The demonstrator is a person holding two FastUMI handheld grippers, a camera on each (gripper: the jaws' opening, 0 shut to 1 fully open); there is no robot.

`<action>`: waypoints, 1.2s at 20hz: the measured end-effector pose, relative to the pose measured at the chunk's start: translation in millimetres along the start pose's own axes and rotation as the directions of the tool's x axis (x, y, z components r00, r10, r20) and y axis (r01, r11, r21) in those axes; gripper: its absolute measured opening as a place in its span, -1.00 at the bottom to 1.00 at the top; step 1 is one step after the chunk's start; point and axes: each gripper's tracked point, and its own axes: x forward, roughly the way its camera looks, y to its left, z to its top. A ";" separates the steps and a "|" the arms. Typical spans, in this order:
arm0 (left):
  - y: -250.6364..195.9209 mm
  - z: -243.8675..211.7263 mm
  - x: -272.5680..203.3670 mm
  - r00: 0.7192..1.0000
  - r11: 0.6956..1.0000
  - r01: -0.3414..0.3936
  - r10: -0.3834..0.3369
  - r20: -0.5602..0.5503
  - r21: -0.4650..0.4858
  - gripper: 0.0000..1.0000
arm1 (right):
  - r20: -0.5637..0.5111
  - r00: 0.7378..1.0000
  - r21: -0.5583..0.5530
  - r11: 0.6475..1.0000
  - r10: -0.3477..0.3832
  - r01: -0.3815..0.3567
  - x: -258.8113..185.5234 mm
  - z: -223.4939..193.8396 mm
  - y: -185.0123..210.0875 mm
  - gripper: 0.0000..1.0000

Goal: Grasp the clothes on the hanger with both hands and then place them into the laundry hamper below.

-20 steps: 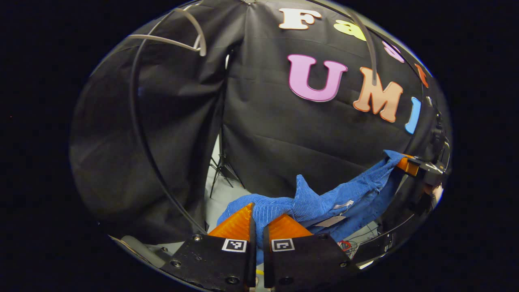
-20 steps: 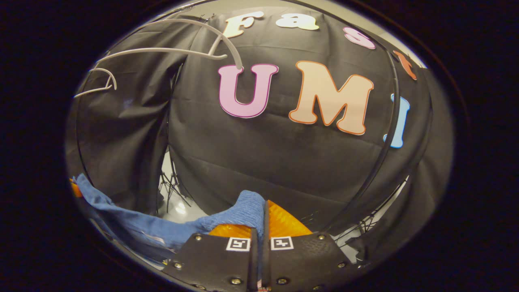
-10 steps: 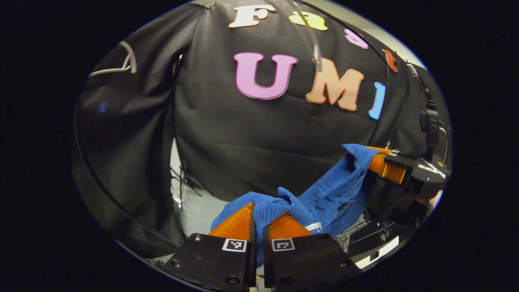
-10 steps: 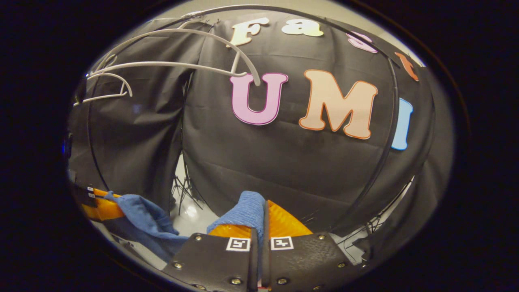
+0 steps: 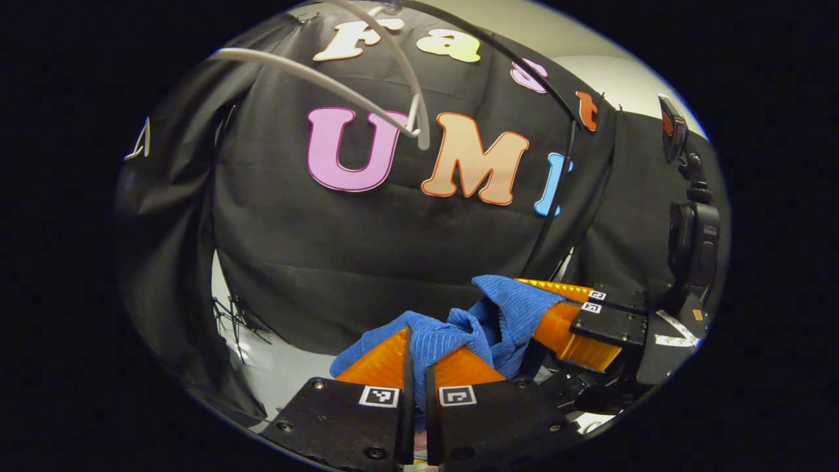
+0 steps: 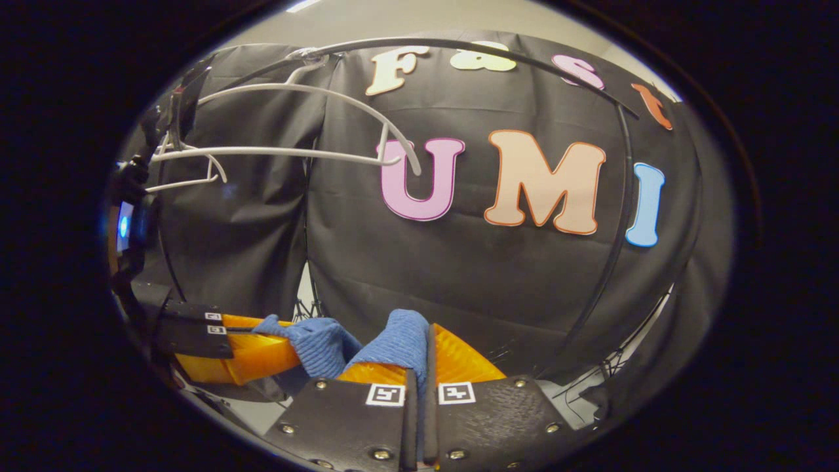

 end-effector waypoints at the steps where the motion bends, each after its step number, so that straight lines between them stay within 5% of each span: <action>1: -5.4 4.9 0.4 1.000 1.000 0.011 -0.011 0.009 -0.005 -0.84 | 0.007 1.000 0.005 1.000 0.004 -0.004 -3.7 5.4 -0.4 -0.94; 11: -30.3 45.4 -4.3 0.989 0.993 0.109 -0.105 0.106 -0.039 -0.84 | 0.086 0.996 0.003 1.000 0.011 -0.012 -23.7 52.9 -9.8 -0.90; 24: 1.6 -69.3 33.9 0.990 0.993 0.042 -0.057 -0.133 -0.109 -0.84 | -0.173 0.985 0.040 0.999 0.001 0.006 4.4 -78.2 -21.0 -0.90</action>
